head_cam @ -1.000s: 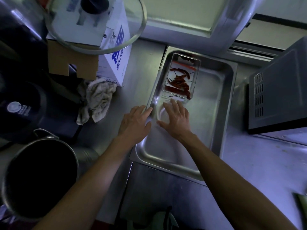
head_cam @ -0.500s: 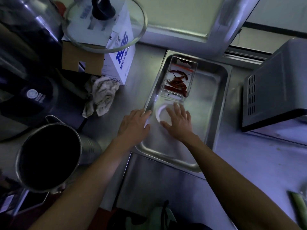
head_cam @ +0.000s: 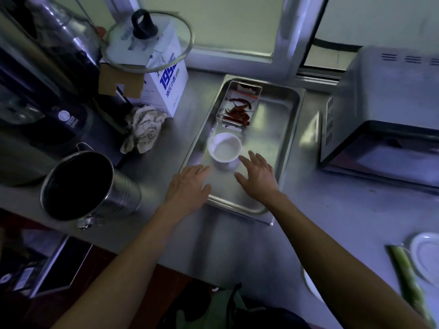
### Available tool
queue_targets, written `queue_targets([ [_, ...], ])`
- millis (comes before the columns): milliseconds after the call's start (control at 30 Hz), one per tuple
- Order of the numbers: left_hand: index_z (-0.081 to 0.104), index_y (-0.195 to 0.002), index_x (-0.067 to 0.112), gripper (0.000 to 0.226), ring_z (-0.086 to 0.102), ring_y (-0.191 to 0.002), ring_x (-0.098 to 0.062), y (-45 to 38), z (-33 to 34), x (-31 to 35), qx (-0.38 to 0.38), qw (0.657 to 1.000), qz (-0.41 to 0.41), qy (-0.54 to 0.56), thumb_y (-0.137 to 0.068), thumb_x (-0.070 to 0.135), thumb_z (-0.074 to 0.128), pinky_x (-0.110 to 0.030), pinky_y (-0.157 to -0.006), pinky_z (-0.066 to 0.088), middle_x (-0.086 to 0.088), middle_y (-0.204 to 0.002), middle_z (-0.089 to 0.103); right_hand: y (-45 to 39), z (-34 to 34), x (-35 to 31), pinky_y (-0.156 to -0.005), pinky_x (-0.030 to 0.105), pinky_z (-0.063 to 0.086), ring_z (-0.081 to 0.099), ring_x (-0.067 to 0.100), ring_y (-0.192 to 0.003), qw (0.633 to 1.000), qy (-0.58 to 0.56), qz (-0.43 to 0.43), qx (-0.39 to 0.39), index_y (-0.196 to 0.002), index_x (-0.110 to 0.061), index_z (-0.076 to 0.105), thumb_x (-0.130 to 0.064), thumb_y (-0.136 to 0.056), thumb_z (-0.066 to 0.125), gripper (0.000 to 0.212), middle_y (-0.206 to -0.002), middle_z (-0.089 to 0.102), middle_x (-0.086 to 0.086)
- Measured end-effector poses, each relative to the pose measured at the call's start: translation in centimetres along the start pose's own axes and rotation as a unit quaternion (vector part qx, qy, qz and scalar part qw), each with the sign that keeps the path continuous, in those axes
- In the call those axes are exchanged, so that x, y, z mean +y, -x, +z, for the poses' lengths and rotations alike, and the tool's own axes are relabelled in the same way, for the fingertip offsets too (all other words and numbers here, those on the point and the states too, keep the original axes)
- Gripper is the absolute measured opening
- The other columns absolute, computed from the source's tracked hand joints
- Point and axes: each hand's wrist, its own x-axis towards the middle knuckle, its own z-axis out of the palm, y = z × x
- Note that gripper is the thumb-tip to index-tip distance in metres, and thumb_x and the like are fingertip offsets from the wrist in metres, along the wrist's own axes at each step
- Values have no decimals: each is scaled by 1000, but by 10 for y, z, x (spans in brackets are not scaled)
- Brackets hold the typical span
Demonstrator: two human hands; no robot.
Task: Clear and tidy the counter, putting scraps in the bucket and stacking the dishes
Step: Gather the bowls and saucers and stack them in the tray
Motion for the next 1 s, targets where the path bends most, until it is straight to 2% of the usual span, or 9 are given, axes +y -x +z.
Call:
queue_targets([
  [233, 47, -141, 20, 53, 47, -128, -28, 8, 8, 49, -16, 995, 91, -46, -91, 34, 58, -44, -95, 46, -4, -139, 54, 75, -23, 21, -117, 43, 27, 23, 27, -150, 996, -33, 63, 56, -150, -24, 41, -40, -96, 58, 58, -162, 29, 7],
  [333, 45, -142, 23, 54, 48, -129, -27, 7, 18, 78, -30, 988, 143, -41, -91, 35, 58, -43, -97, 45, -2, -143, 51, 120, -27, 37, -117, 43, 28, 25, 28, -149, 991, -34, 109, 70, -149, -24, 42, -38, -96, 59, 57, -162, 30, 7],
  [533, 45, -143, 22, 53, 41, -134, -24, 24, 45, 126, -59, 966, 250, -11, -93, 34, 55, -45, -98, 44, 0, -146, 49, 210, -27, 61, -116, 44, 26, 23, 27, -150, 967, -34, 234, 95, -149, -23, 43, -36, -97, 58, 55, -161, 32, 8],
  [733, 37, -150, 24, 59, 33, -141, -21, 56, 76, 170, -116, 934, 335, -28, -95, 38, 53, -42, -108, 38, 0, -154, 40, 285, -17, 67, -116, 44, 24, 22, 26, -149, 932, -58, 336, 124, -149, -24, 42, -34, -97, 57, 54, -162, 30, 5],
  [867, 32, -152, 25, 62, 31, -142, -22, 75, 91, 199, -148, 914, 374, -58, -95, 41, 53, -46, -107, 38, 1, -157, 33, 321, -8, 67, -112, 43, 29, 28, 28, -146, 917, -67, 367, 139, -148, -23, 42, -33, -95, 58, 56, -159, 35, 5],
  [1000, 33, -150, 27, 64, 33, -140, -23, 89, 107, 219, -155, 900, 398, -88, -93, 46, 55, -43, -102, 40, 1, -157, 33, 348, 0, 76, -112, 43, 31, 28, 27, -146, 909, -70, 384, 143, -148, -22, 41, -36, -96, 57, 56, -157, 36, 7],
])
